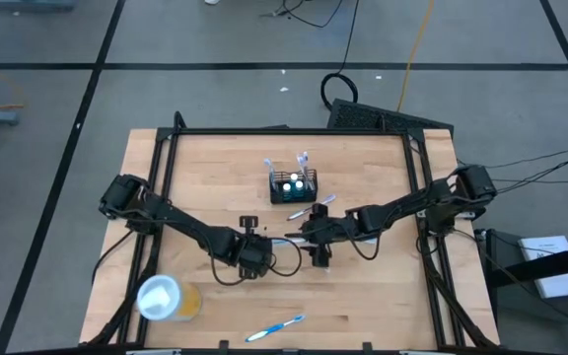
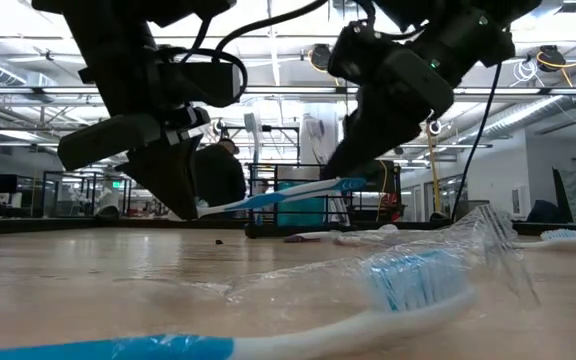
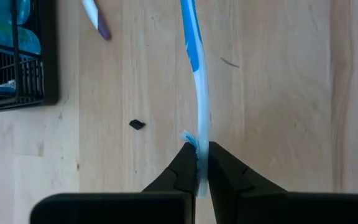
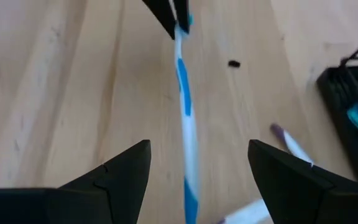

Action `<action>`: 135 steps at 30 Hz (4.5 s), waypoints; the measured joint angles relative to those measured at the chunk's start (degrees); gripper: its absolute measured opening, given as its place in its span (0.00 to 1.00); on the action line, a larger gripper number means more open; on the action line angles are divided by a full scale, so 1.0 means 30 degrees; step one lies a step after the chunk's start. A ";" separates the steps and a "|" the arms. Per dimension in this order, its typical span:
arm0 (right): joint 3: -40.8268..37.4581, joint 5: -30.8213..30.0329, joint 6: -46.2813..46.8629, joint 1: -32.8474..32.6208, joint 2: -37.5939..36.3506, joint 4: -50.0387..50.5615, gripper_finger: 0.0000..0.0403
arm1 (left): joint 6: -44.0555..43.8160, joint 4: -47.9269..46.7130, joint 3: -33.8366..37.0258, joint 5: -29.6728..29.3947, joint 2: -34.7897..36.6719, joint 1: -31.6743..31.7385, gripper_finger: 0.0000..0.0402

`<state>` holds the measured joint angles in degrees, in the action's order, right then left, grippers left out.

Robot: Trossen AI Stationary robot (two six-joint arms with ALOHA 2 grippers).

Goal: Pick & Place toothbrushing station
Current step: Put the blue toothbrush into the black organizer

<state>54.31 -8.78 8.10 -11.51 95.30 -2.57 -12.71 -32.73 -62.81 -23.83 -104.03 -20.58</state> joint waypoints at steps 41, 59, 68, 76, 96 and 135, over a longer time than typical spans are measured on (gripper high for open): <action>0.0006 0.0275 0.0015 0.0401 0.0389 0.0170 0.05 | 0.0641 0.1639 -0.0013 -0.0707 0.0175 0.0015 0.04; 0.0013 -0.1726 0.0114 0.0459 0.0389 -0.0507 0.04 | 0.0309 0.0467 -0.0050 -0.6073 0.4860 -0.0717 0.36; -0.0150 -0.3652 -0.0581 0.0444 0.0389 -0.2479 0.04 | 0.0174 0.0514 0.0084 -0.9028 0.7463 -0.1822 0.38; -0.4909 -0.4136 -0.0710 0.1268 0.0250 -1.3349 0.04 | 0.0173 0.4468 0.3434 -1.0236 0.8909 -0.2062 0.34; -0.6704 -0.0166 -0.3874 0.2637 0.0451 -2.3932 0.04 | 0.7365 3.1683 1.3588 0.4368 1.0803 0.5101 0.34; -0.4737 0.1357 -0.4068 0.3606 0.3310 -2.5703 0.04 | 0.5942 3.6630 1.0791 1.2074 0.5413 0.9067 0.01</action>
<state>40.10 -4.71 -4.10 -0.69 105.23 -79.68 5.12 77.16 -30.44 12.39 -87.79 6.62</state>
